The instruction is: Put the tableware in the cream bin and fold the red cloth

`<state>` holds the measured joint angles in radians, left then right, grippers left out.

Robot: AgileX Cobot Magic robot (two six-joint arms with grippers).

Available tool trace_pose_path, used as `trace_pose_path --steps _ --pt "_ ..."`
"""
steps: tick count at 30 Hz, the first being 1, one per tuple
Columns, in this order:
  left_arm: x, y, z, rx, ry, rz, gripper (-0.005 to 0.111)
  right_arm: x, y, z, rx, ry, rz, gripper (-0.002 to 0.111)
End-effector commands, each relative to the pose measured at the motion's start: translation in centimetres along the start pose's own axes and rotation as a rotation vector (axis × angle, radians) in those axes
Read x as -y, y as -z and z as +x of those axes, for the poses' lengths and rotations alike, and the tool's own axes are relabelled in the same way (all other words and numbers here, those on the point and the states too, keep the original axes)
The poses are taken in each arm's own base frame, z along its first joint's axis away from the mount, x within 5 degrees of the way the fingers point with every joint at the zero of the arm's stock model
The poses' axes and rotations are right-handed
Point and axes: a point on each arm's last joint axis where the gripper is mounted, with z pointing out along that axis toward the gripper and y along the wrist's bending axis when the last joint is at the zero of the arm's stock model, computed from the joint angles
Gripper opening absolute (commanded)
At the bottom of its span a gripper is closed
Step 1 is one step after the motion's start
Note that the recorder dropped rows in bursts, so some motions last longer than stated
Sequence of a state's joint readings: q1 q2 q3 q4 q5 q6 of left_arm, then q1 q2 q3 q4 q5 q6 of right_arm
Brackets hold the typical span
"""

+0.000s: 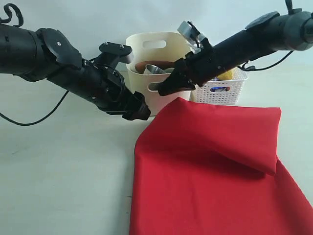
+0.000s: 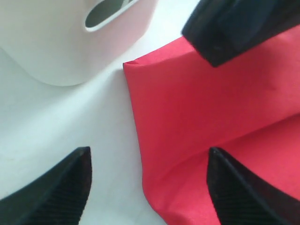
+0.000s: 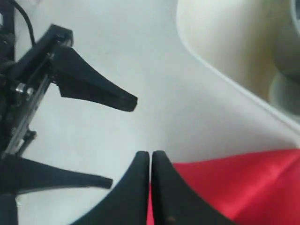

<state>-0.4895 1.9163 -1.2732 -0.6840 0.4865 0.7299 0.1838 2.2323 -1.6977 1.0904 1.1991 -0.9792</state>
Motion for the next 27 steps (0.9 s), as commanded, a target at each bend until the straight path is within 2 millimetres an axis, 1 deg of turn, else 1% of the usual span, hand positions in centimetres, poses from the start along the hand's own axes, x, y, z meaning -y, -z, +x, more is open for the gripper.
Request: trace_pose_path --steps 1,3,5,7,8,12,16,19,22,27 --pt "-0.1 0.1 -0.2 0.011 0.008 -0.005 0.067 -0.8 3.4 -0.5 -0.142 0.062 0.28 0.003" --pt "-0.1 0.1 -0.3 0.014 0.008 -0.007 0.067 -0.5 4.4 -0.3 -0.199 0.057 0.397 0.003" --pt "-0.2 0.1 -0.3 0.016 0.008 -0.009 0.067 0.1 4.8 0.2 -0.254 0.043 0.477 0.003" --pt "-0.2 0.1 -0.3 0.016 0.01 -0.008 0.067 1.1 4.5 0.9 -0.304 -0.013 0.514 0.003" --pt "-0.2 0.1 -0.3 0.016 0.01 -0.008 0.067 1.5 4.2 1.3 -0.327 -0.029 0.505 0.003" --pt "-0.2 0.1 -0.3 0.016 0.01 -0.008 0.067 2.9 2.1 2.7 -0.384 -0.079 0.381 0.003" --pt "-0.2 0.1 -0.3 0.016 0.01 -0.008 0.067 3.7 -0.3 2.9 -0.294 -0.088 0.207 0.003" --pt "-0.1 0.1 -0.3 0.015 0.01 -0.007 0.067 4.0 -1.4 2.7 -0.216 -0.101 0.11 0.003" --pt "-0.1 0.1 -0.3 0.015 0.01 -0.007 0.067 4.2 -2.1 2.5 -0.152 -0.115 0.045 0.003" --pt "-0.1 0.1 -0.3 0.015 0.01 -0.007 0.067 3.5 -2.3 1.4 -0.029 -0.103 -0.041 0.003"
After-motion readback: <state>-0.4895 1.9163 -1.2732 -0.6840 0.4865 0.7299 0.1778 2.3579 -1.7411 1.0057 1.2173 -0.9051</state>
